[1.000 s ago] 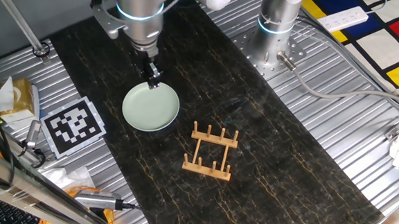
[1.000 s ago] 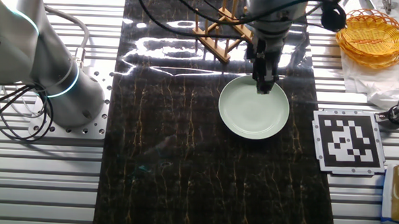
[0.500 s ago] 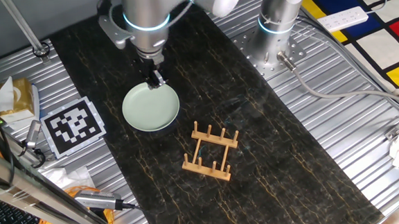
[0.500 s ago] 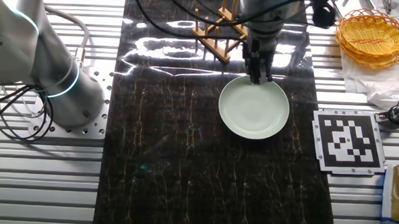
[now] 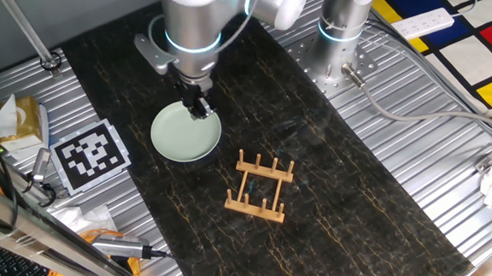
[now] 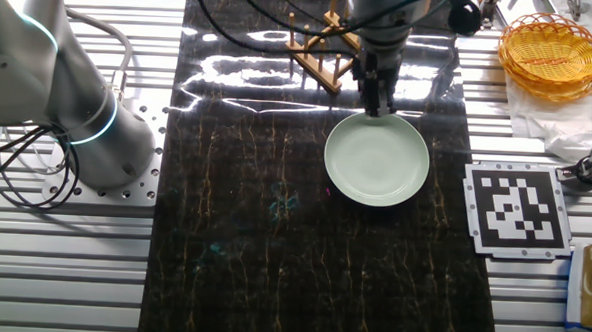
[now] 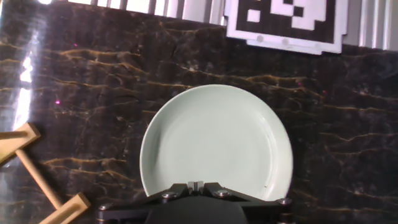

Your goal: Put the dish on the dish rack

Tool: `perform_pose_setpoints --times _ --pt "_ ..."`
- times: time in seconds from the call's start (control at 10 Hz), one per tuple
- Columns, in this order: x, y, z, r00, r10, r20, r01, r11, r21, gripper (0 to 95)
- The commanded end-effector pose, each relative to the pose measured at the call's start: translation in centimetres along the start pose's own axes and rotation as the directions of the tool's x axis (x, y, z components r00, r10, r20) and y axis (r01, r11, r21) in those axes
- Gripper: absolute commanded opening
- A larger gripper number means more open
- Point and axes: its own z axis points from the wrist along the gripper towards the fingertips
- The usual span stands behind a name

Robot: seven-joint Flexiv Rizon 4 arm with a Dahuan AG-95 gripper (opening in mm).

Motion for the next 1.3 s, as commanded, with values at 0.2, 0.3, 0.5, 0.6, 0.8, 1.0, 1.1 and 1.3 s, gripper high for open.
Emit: perform_pose_setpoints --times 0.2,0.3,0.5,0.6,0.8,1.0,1.1,1.3 --pt "0.7 0.4 0.3 0.999 -0.052 0.007 0.052 0.999 0.001 0.0" --pt "1.0 1.3 0.7 0.999 -0.046 0.005 0.046 0.999 0.011 0.0" --pt "1.7 3.3 1.6 0.999 -0.039 0.002 0.039 0.999 0.022 0.0" --pt "2.2 4.3 2.0 0.999 -0.041 0.003 0.041 0.999 0.023 0.0" --pt "3.6 5.8 2.5 0.998 -0.056 0.001 0.056 0.997 0.044 19.0" --pt "4.8 6.7 2.8 0.994 -0.106 0.015 0.103 0.987 0.122 19.0" --pt "5.5 7.0 3.0 0.989 -0.148 0.018 0.143 0.976 0.165 19.0" --pt "6.3 7.5 3.5 0.967 -0.252 0.048 0.236 0.947 0.216 19.0"
